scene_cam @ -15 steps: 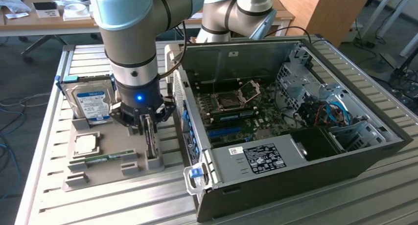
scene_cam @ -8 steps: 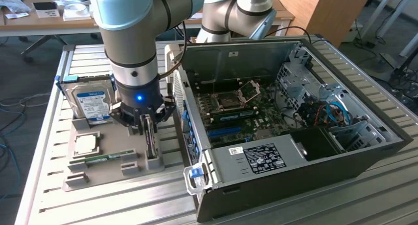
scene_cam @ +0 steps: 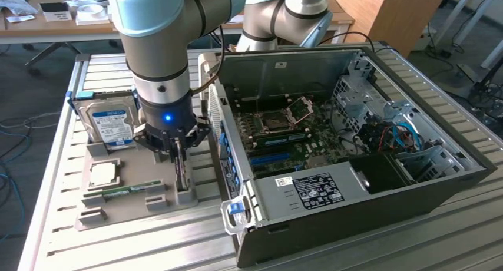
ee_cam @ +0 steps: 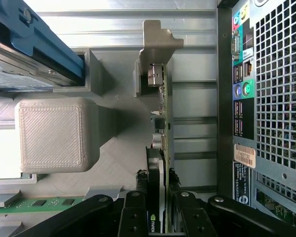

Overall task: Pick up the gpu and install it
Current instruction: 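Pick up the gpu and move the gpu toward the slot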

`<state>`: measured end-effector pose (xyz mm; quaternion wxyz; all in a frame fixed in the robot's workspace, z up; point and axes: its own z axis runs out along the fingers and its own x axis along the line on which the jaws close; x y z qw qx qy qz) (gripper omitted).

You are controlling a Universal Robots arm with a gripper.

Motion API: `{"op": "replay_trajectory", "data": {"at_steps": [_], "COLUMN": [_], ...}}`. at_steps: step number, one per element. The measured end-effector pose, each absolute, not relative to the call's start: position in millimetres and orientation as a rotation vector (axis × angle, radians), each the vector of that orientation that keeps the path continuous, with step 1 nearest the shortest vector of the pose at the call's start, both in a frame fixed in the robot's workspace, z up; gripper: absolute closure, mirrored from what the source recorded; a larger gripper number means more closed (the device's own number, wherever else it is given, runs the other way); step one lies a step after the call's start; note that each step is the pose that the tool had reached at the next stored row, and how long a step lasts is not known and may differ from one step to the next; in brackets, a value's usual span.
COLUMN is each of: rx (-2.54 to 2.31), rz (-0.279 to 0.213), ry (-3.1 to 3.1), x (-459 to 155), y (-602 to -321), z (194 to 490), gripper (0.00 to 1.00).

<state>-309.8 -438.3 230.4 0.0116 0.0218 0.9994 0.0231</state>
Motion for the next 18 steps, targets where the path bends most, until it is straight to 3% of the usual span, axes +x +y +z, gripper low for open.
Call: {"op": "replay_trajectory", "data": {"at_steps": [18], "rx": [0.039], "rz": [0.073], "ry": [3.117], "x": [-309.7], "y": [-438.2], "z": [230.8], "gripper": [0.73]}}
